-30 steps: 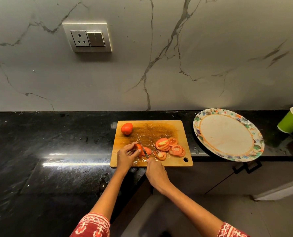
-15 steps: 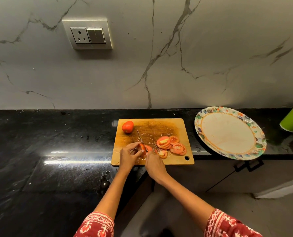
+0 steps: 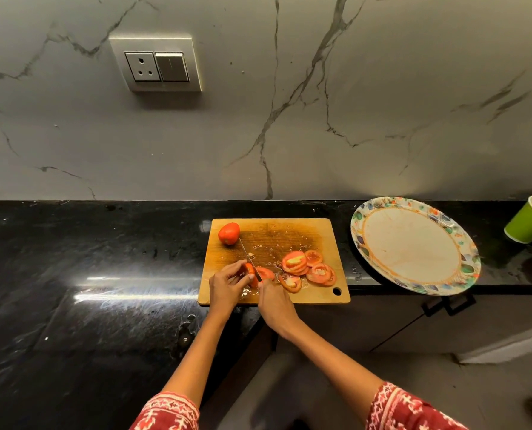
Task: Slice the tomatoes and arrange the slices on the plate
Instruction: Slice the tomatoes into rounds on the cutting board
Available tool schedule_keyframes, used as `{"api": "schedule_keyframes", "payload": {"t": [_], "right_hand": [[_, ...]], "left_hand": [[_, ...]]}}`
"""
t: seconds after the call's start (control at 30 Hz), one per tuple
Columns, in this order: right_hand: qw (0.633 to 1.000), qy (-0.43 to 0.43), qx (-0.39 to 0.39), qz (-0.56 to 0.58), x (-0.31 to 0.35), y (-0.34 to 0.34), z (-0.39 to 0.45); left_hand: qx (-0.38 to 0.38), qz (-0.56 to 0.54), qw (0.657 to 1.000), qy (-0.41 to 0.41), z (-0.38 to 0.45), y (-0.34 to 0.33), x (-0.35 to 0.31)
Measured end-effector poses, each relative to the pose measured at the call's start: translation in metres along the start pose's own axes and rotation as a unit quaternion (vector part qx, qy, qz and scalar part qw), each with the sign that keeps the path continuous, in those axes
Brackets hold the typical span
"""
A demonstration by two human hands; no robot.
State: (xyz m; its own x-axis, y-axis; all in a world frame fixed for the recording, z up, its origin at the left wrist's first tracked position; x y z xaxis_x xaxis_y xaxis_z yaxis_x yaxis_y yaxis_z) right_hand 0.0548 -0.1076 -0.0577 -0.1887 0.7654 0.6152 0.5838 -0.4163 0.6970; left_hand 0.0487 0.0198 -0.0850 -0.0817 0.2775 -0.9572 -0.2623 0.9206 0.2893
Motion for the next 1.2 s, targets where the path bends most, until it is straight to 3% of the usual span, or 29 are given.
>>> {"api": "schedule_keyframes", "payload": {"t": [0.27,1.0,1.2], "right_hand": [[0.998,-0.017,0.013,-0.056,-0.018,-0.007,-0.017],[0.996,-0.033,0.042,-0.066,-0.007,-0.006,-0.004],[0.984,-0.030,0.025,-0.172,-0.037,-0.019,-0.041]], "left_hand": [[-0.010,-0.011,1.000,0.010,0.000,-0.002,-0.005],[-0.033,0.014,0.999,0.016,-0.005,0.001,-0.005],[-0.065,0.005,0.998,0.025,-0.006,0.004,-0.004]]}}
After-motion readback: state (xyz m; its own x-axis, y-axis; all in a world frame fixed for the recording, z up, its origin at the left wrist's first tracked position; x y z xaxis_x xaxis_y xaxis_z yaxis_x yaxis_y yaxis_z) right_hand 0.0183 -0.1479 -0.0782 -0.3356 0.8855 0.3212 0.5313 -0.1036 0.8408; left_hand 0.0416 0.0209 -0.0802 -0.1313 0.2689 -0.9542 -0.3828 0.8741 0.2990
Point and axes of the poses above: each hand's wrist, its own z-axis towards the middle knuckle, its own y-axis out of the back of the hand, x = y × z, the point moved 3 cm from there along z, towards the middle knuckle, and after that the axes turned 11 degrees about x, right-handed, at the moved point
